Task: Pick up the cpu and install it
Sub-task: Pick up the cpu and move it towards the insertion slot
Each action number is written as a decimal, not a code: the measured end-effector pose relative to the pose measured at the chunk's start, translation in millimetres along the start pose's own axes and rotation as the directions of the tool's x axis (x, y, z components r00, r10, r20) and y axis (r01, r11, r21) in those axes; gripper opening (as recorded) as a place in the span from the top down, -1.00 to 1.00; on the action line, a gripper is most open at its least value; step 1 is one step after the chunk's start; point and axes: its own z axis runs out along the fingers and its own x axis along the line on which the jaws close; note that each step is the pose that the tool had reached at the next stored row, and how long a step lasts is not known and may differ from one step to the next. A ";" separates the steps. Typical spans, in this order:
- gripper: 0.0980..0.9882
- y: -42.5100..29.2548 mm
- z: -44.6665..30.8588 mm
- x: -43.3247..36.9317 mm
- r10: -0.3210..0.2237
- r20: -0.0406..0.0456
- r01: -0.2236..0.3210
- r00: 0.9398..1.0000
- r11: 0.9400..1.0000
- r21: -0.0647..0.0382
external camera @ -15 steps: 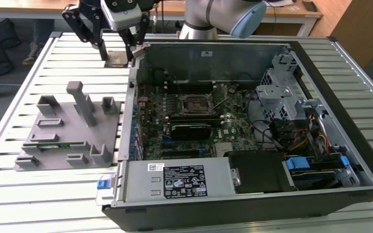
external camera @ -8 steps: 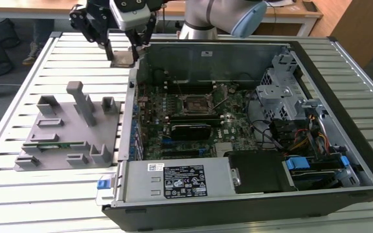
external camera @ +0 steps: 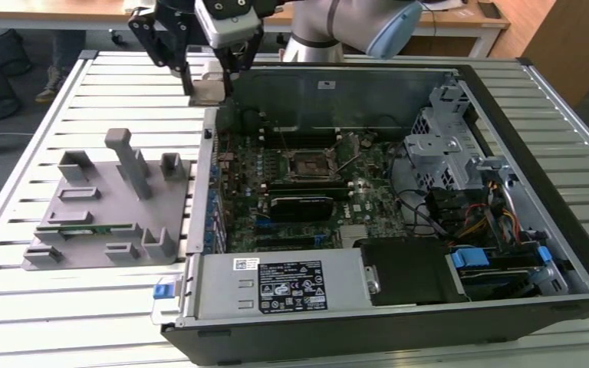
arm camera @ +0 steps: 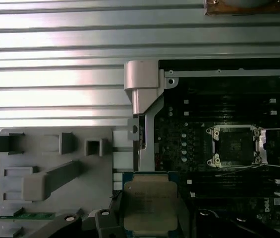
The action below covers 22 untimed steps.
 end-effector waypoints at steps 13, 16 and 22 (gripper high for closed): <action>0.04 4.3 0.0 -37.9 0.000 0.001 0.000 1.000 1.000 0.000; 0.04 6.7 0.1 -49.3 0.000 0.002 0.000 1.000 1.000 0.000; 0.04 15.1 1.4 -69.6 -0.001 0.007 0.001 1.000 1.000 0.000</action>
